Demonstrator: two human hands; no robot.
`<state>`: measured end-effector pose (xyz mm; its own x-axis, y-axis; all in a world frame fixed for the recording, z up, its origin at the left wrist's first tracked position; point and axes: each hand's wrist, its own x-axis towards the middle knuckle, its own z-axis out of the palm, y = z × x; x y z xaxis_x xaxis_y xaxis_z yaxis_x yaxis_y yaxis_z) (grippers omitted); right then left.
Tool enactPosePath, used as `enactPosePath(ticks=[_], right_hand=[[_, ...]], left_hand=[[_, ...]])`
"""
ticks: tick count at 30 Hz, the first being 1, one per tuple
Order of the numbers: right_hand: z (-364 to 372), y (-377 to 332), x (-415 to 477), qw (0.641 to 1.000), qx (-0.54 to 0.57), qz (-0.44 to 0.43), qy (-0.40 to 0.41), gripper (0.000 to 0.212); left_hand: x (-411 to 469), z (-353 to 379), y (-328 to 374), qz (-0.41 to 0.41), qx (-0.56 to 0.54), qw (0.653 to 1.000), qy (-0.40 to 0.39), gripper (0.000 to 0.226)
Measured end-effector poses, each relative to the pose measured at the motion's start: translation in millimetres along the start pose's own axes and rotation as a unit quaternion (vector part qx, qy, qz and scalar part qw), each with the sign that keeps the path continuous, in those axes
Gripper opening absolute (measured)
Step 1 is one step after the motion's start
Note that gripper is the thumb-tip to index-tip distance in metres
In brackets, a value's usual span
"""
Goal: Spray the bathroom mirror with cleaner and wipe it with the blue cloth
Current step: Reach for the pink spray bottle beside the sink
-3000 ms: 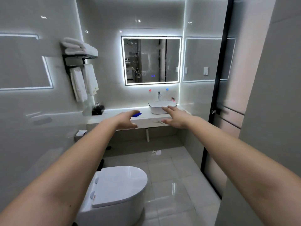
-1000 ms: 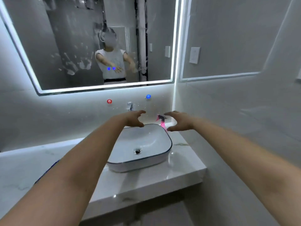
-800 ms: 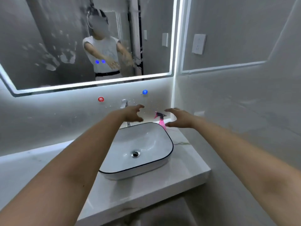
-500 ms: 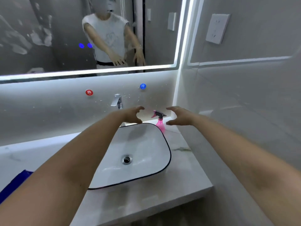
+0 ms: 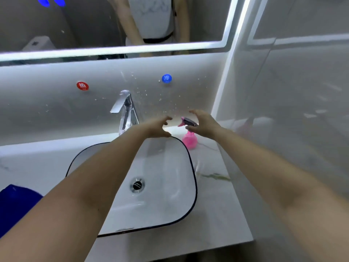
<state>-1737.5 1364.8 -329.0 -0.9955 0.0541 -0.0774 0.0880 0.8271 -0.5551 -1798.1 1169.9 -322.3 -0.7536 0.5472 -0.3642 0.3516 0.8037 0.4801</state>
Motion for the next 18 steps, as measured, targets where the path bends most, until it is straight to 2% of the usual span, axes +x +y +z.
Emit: enactPosePath(ticks=[7, 11, 15, 18], right_hand=[[51.7, 50.1, 47.6, 0.994, 0.062, 0.085, 0.038, 0.061], [72.7, 55.5, 72.7, 0.989, 0.095, 0.1, 0.053, 0.056], [94.0, 67.1, 86.3, 0.985, 0.111, 0.111, 0.07, 0.042], [104.2, 69.2, 87.2, 0.979, 0.121, 0.118, 0.115, 0.028]], left_hand=[[65.6, 29.2, -27.9, 0.013, -0.02, 0.999, -0.036, 0.07], [90.7, 42.1, -46.8, 0.012, -0.045, 0.998, -0.04, 0.066], [105.4, 52.6, -59.3, 0.019, -0.051, 0.997, -0.049, 0.062], [109.1, 55.8, -65.2, 0.02, -0.062, 0.997, -0.051, 0.06]])
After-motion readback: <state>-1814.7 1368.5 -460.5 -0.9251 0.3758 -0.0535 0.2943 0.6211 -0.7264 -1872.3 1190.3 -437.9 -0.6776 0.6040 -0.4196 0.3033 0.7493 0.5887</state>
